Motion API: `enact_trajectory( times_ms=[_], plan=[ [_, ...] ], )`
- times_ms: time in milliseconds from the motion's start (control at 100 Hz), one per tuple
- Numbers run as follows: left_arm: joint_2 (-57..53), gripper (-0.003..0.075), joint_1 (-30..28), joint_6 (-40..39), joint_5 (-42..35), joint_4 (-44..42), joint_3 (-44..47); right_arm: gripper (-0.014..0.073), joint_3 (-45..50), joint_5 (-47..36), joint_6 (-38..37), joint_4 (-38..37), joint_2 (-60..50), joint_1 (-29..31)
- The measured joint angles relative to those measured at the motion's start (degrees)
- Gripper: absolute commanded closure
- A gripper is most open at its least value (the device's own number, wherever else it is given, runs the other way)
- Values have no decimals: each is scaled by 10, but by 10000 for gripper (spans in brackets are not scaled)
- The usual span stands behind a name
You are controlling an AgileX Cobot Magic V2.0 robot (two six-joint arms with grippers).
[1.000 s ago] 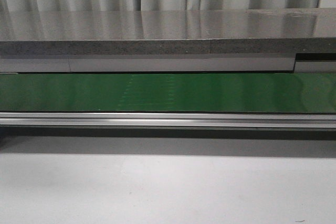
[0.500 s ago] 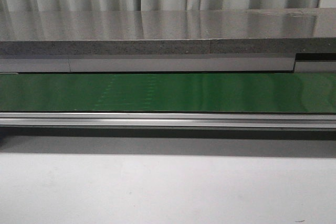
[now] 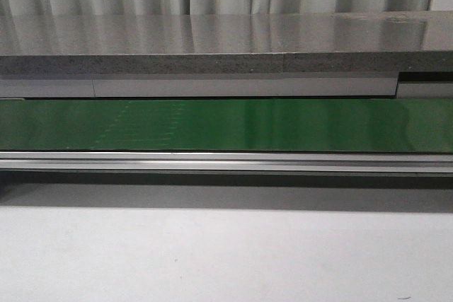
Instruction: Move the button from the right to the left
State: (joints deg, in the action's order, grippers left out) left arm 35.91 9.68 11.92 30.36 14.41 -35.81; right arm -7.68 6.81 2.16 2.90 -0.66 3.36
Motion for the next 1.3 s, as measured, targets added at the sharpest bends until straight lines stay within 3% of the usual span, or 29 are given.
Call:
enact_trajectory(
  times_ms=[300, 610, 870, 1090, 1300],
  plan=[
    [-79, 741, 0, -2, -76, -16, 87, 661, 0, 0, 0, 0, 0, 0],
    [-175, 741, 0, -112, -204, -119, 211, 661, 0, 0, 0, 0, 0, 0],
    [-255, 741, -4, -119, -233, -125, 289, 661, 0, -1, 0, 0, 0, 0],
    [-330, 741, -50, -119, -256, -125, 354, 661, 0, -1, 0, 0, 0, 0],
    [-362, 741, -55, -119, -272, -125, 357, 661, 0, -1, 0, 0, 0, 0]
  ],
)
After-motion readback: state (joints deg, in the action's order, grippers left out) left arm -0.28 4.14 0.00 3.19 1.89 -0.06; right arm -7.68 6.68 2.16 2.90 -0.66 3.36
